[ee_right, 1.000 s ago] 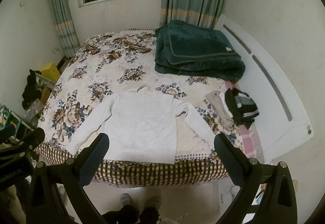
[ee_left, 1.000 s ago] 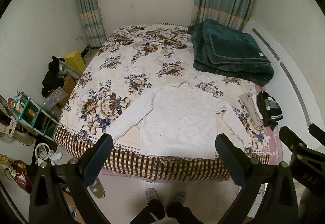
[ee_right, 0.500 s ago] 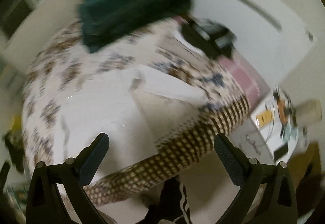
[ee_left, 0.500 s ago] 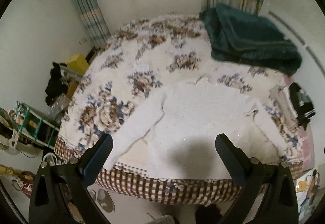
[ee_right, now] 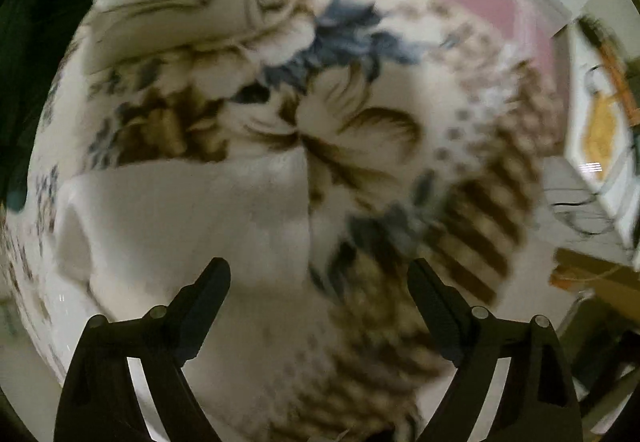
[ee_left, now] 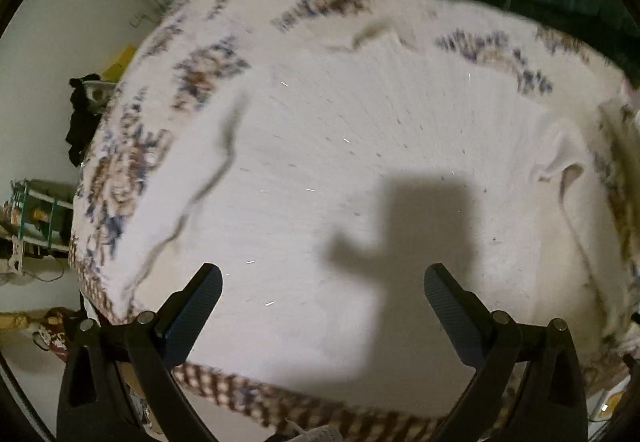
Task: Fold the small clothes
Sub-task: 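Grasp the sweater's sleeve cuff with the right gripper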
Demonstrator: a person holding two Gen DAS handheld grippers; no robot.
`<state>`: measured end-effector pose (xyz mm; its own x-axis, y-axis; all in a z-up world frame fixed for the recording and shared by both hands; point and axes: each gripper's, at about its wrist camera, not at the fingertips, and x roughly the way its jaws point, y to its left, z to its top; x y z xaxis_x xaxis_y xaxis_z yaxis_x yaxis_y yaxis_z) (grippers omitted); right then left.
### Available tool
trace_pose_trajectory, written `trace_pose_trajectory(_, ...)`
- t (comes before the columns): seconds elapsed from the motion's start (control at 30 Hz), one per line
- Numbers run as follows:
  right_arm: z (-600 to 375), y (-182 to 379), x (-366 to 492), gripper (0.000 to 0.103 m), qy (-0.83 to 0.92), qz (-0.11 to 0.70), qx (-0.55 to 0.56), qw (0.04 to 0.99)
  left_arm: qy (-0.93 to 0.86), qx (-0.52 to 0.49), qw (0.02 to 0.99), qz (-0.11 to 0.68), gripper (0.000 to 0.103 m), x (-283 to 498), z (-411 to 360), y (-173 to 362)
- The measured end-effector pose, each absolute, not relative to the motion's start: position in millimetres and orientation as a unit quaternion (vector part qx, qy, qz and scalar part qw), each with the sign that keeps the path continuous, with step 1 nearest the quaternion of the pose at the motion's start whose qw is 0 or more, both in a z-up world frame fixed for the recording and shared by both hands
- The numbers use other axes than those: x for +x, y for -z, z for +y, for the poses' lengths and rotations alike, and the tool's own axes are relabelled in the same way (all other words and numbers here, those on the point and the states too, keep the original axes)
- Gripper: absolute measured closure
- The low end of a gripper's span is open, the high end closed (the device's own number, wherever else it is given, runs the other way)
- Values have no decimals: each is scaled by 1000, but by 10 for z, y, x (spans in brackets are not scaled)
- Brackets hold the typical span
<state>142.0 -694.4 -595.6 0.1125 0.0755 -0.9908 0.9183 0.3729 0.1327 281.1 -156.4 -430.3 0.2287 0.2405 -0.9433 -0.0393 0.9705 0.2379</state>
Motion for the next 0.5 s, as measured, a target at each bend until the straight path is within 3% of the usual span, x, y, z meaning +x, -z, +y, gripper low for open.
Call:
trace_pose_trajectory(0.1,-7038,6470,1574,19,326,552,479,599,-87,87,763,635,0,2950,-1713,4654)
trace_pose_trajectory(0.17,-7002,6627,1683,49,324,557,472,602,-84,92,751,648,0,3034,-1804,4854)
trace_pose_trajectory(0.2,-6980,6652,1730,59,323,558,460,610,-83,97,747,652,0,3068,-1847,4929)
trace_pose_trajectory(0.23,-6949,6633,1775,88,320,560,444,622,-81,102,746,654,0,3105,-1894,4988)
trace_pose_trajectory(0.27,-6943,6610,1800,93,313,562,435,629,-80,106,745,654,0,3134,-1919,5016)
trace_pose_trajectory(0.5,-7370,6182,1684,94,361,563,332,665,-70,102,751,648,0,3314,-2043,5032)
